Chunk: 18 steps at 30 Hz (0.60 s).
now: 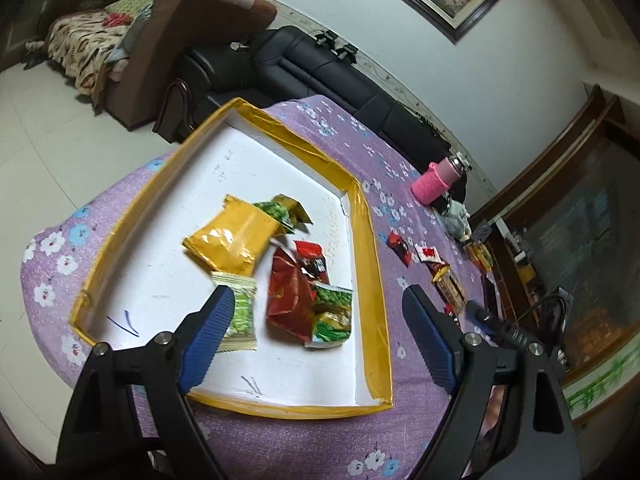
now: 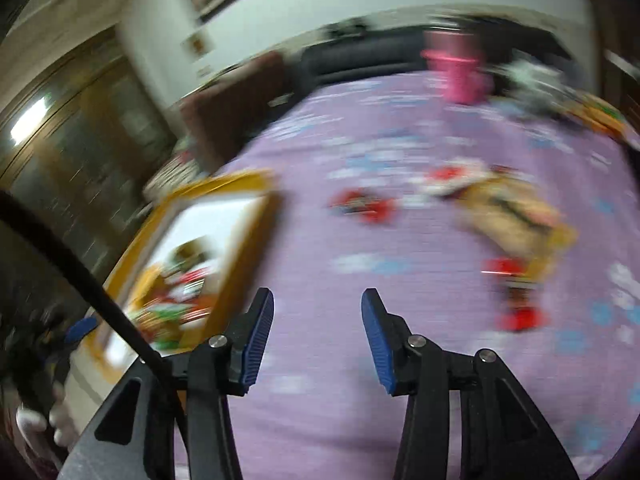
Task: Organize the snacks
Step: 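Move both open tools back to the pile and grasp the cracker pack with the right tool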
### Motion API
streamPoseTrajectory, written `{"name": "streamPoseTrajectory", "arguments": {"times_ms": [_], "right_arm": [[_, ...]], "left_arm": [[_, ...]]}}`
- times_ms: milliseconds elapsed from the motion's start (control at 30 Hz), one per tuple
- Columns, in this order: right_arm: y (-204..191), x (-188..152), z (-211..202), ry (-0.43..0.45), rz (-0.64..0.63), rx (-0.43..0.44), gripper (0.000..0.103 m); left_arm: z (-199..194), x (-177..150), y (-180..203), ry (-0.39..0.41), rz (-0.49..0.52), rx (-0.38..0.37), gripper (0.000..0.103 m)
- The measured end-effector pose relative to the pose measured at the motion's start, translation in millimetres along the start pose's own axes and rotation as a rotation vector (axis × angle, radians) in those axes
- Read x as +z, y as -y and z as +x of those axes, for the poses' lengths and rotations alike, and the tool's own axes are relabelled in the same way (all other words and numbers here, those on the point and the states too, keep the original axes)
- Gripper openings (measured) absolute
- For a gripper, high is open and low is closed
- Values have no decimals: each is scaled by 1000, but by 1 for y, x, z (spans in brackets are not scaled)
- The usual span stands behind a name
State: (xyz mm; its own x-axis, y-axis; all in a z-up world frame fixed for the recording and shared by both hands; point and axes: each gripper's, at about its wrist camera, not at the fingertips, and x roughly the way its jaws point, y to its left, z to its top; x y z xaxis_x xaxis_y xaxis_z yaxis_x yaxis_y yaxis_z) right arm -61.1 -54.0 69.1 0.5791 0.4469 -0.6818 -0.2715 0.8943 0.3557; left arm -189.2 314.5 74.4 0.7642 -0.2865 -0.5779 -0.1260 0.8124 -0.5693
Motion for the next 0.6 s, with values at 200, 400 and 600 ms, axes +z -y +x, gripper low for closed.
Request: {"name": "streamPoseTrajectory", "arguments": {"times_ms": [200, 400, 600], "right_arm": [[104, 17, -20, 40, 189, -163, 48], [117, 11, 8, -33, 214, -124, 44], [74, 6, 44, -110, 118, -65, 27]], "left_arm": [[16, -12, 27, -54, 55, -41, 86], [25, -19, 50, -85, 101, -39, 86], [34, -28, 63, -120, 134, -41, 86]]}}
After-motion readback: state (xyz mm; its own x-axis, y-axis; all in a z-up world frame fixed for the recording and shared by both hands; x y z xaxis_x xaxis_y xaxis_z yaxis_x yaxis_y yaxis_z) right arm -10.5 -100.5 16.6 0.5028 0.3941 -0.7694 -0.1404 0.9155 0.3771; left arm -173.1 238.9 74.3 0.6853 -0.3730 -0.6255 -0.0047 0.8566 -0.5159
